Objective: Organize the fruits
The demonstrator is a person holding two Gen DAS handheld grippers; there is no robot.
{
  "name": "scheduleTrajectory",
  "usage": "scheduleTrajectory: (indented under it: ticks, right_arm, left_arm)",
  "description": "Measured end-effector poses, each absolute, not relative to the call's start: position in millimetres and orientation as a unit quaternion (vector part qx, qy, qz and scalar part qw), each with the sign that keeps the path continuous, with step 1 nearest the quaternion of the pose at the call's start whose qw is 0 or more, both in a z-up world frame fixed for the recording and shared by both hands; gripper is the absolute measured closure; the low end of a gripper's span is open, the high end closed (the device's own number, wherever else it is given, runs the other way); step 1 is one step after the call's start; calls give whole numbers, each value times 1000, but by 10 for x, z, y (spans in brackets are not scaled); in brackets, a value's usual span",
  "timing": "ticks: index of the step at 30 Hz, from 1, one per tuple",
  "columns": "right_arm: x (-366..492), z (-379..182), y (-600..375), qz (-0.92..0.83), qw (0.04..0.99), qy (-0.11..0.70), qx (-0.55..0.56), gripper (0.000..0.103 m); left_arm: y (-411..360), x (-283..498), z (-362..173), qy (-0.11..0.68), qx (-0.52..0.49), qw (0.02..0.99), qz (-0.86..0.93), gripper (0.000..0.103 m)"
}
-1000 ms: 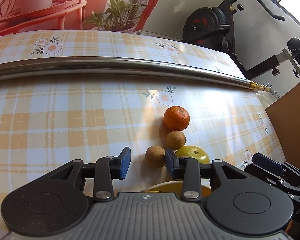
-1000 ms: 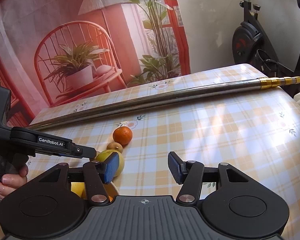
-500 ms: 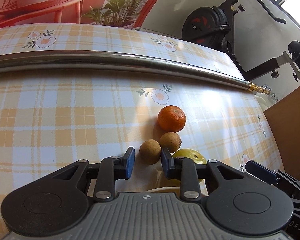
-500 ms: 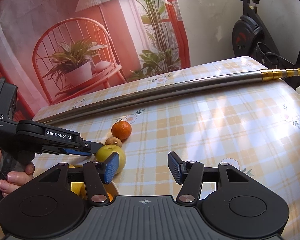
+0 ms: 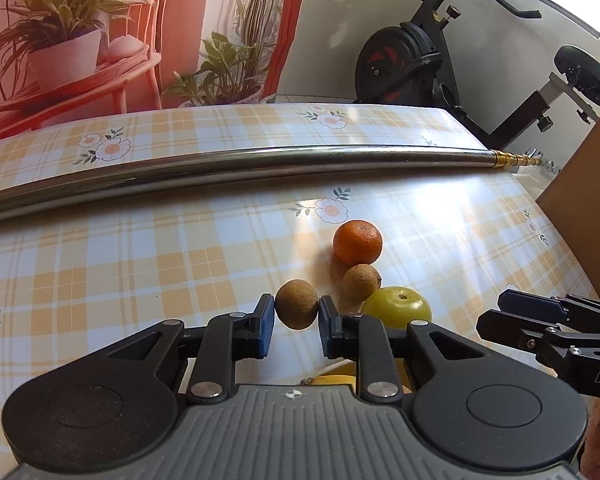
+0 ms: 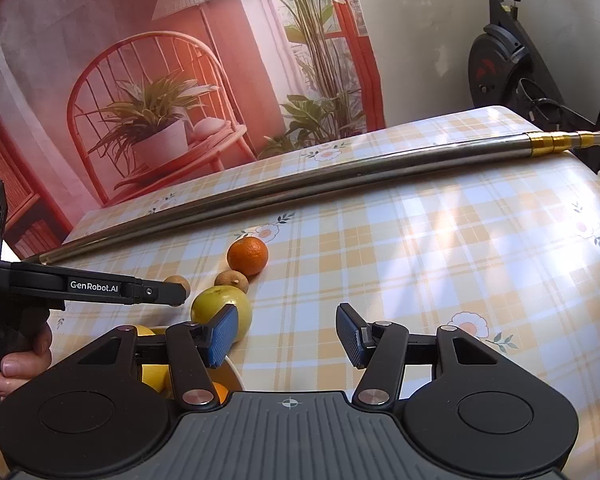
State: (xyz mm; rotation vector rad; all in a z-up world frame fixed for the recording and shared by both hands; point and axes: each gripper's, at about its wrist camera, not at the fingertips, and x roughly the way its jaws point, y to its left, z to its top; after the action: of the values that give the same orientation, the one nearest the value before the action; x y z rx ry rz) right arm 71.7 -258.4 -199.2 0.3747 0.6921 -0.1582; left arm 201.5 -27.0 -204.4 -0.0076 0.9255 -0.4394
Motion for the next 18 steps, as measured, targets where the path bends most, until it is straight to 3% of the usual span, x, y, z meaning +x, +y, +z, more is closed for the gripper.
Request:
scheduleTrajectory:
  ticks: [18]
  right_arm:
    - [1273, -2024, -2318, -14, 915, 370, 163, 50]
  left_arm:
    - [277, 1403, -1677, 389, -46, 904, -170, 78]
